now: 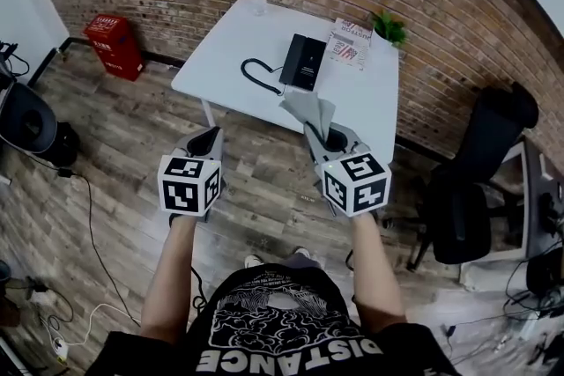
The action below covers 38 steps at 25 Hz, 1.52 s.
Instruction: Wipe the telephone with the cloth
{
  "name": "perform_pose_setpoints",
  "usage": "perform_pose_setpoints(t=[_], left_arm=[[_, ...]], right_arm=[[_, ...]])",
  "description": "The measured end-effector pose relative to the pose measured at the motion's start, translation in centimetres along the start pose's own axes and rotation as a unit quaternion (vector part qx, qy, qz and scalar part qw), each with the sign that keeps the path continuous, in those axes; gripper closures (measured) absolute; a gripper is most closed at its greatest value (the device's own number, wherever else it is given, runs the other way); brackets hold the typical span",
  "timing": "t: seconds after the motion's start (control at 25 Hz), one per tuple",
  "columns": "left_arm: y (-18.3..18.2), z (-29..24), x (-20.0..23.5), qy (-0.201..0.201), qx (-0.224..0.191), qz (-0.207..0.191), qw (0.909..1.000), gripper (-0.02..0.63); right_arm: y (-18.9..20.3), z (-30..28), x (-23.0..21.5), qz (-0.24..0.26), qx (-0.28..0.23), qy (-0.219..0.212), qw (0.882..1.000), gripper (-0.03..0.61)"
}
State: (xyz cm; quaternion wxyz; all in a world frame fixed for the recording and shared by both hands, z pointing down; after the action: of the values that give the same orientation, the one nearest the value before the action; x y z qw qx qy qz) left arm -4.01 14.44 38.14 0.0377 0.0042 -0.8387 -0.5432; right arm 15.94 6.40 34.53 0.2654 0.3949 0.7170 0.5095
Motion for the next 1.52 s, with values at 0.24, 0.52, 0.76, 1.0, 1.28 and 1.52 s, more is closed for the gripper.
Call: perform_pose_setpoints(t=[0.24,0.52,0.76,1.0,1.28,1.52], left_arm=[[-0.7,-1.7,1.8,0.007,0.005,-0.005,1.0,0.607],[-2.1,-5.2,3.6,0.006,0.009,-0.016,0.9998,0.607],[-3.9,-11.1,4.5,0.011,0.017,-0.018,0.9996,0.607],[-6.1,-18.1,5.5,0.02,0.029,-0.018,0.9992,0.607],[-7.8,-25.2,7.2,0.024,0.055,-0.015,0.9981,0.607],[-8.1,-30.0,7.8,0.027,0.077,-0.013,0.9966,0.607]], right_arm=[[-0.8,-2.2,-0.9,-0.005,-0.007,0.008,1.0,0.566],[-1.2,-5.5,-3.7,-0.014,-0.013,0.012,1.0,0.566],[-1.6,-9.5,-8.6,-0.018,-0.01,0.013,1.0,0.566],[-2.5,-14.6,-14.4,-0.025,0.0,0.007,1.0,0.566],[-2.9,-20.9,-20.4,-0.043,0.019,0.0,0.999,0.566],[-2.7,-25.7,-24.5,-0.05,0.033,0.004,0.998,0.566]])
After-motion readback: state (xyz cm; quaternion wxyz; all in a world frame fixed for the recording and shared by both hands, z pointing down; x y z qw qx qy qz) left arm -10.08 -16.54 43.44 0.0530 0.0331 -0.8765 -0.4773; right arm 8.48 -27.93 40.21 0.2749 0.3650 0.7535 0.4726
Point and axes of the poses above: the fingertips, and each gripper's own axes: z backward along the fingers, x to its left, y out of its underside, the point moved 5 cm from there along z, backward along the fingers
